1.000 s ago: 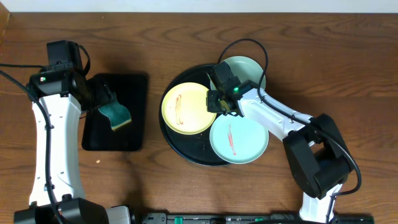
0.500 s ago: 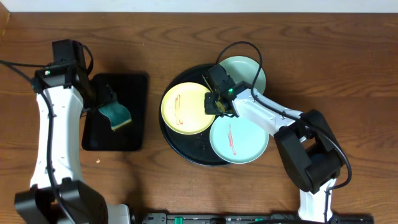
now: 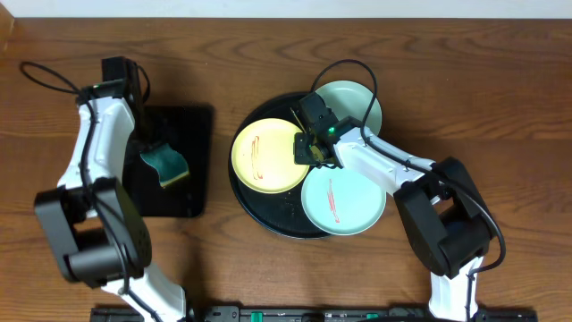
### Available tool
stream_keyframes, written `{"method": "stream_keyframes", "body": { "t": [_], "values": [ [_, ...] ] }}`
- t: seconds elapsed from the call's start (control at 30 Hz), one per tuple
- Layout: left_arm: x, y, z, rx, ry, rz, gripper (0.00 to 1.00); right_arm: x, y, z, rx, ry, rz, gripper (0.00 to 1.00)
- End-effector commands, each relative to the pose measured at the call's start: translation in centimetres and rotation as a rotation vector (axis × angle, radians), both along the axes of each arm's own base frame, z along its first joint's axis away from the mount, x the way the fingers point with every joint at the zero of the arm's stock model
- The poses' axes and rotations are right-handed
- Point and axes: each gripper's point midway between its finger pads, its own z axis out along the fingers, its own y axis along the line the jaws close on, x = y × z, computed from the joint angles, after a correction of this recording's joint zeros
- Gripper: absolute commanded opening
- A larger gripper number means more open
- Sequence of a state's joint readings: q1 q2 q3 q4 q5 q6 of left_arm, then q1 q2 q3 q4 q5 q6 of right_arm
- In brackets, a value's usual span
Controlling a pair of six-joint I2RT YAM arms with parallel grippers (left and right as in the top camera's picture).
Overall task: Clean dirty plates on tray and stack at the side
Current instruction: 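Grasp the green sponge with the left gripper and lift it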
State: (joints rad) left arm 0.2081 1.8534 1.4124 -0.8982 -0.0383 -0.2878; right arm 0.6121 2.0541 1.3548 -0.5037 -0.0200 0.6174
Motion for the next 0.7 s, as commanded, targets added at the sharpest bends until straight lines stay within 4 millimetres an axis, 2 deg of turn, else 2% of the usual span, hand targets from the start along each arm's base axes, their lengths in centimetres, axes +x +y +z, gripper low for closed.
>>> {"method": "stream_keyframes", "body": {
  "t": [0.0, 0.07, 0.2, 0.37, 0.57, 0.67],
  "values": [
    [0.7, -1.2, -2.6, -0.091, 0.019, -0.023, 0.76, -0.5, 0.3, -1.0, -0.019, 0.017, 0.017, 0.01],
    [1.0, -1.4, -3.5, -0.108, 0.024, -0.024, 0.75, -0.5, 0.3, -1.0, -0.019, 0.017, 0.017, 0.01],
    [1.0, -1.4, -5.4, -0.118, 0.058, -0.024, 0.63, -0.5, 0.3, -1.0, -0.019, 0.017, 0.016, 0.01],
    [0.4, -1.3, -7.0, -0.111, 0.109, -0.027, 0.62, -0.5, 0.3, -1.0, -0.019, 0.017, 0.016, 0.01],
    [0.5, -1.0, -7.0, -0.095, 0.112, -0.025, 0.69, -0.5, 0.3, -1.0, -0.019, 0.017, 0.016, 0.01],
    [0.9, -0.9, -5.9, -0.094, 0.104, -0.025, 0.72, -0.5, 0.3, -1.0, -0.019, 0.016, 0.016, 0.01]
  ]
}}
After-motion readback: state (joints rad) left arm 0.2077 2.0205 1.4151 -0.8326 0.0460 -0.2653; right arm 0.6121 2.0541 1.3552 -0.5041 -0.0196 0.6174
